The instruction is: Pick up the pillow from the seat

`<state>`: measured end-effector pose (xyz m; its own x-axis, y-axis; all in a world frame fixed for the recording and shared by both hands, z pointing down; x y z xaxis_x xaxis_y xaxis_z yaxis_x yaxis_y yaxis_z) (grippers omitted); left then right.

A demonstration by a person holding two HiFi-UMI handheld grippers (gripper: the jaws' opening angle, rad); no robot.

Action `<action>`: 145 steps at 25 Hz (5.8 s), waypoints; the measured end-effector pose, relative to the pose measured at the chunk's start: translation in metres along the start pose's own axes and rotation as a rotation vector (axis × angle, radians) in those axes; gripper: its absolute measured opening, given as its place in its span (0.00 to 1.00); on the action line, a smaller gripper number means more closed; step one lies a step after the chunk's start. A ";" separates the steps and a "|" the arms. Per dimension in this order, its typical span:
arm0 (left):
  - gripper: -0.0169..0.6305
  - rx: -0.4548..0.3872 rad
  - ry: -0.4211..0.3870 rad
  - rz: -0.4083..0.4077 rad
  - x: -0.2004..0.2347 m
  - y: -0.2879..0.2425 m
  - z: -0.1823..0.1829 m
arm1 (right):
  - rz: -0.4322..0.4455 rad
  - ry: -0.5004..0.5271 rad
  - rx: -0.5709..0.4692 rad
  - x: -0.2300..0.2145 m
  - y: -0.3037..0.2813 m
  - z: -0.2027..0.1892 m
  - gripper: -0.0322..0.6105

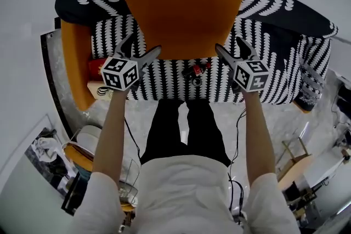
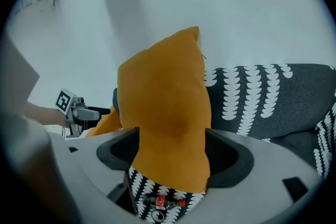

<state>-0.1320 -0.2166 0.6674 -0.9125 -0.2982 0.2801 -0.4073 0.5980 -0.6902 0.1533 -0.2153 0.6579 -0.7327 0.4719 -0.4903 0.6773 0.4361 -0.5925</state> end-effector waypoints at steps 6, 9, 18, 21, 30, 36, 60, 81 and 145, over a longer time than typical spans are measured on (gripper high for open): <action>0.79 0.030 0.021 0.045 0.015 -0.023 -0.009 | 0.001 0.029 0.032 -0.020 -0.020 0.005 0.63; 0.83 0.048 0.042 0.064 0.023 -0.032 -0.019 | 0.000 0.026 0.033 -0.026 -0.028 0.004 0.67; 0.90 0.069 0.032 0.050 0.029 -0.059 -0.018 | 0.032 0.014 0.062 -0.045 -0.052 -0.001 0.78; 0.91 0.081 0.028 0.045 0.032 -0.069 -0.016 | 0.043 0.021 0.081 -0.047 -0.063 0.000 0.79; 0.91 0.091 0.013 0.032 0.023 -0.085 -0.013 | 0.055 0.051 0.149 -0.049 -0.076 -0.002 0.78; 0.89 0.119 0.011 0.047 0.022 -0.089 -0.012 | 0.032 0.041 0.146 -0.052 -0.078 -0.001 0.78; 0.49 0.016 0.023 0.047 0.001 -0.041 0.009 | 0.033 0.049 0.067 -0.003 -0.048 0.008 0.42; 0.45 -0.105 0.016 0.077 -0.092 0.100 0.050 | 0.067 0.118 -0.068 0.082 0.089 0.034 0.41; 0.40 -0.296 -0.045 -0.051 -0.186 0.516 -0.138 | 0.013 0.198 -0.282 0.444 0.341 -0.175 0.36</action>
<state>-0.1778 0.2497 0.3509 -0.8905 -0.3621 0.2754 -0.4522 0.7700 -0.4500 0.0702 0.2774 0.3502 -0.7156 0.6066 -0.3465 0.6984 0.6104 -0.3736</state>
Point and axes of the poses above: the fingertips, and each gripper's own axes: y backward along the fingers, x to its left, z out of its top, the point moved 2 cm from there along y, backward along the fingers, and after that the axes turned 14 degrees about z, right-handed, at the moved point
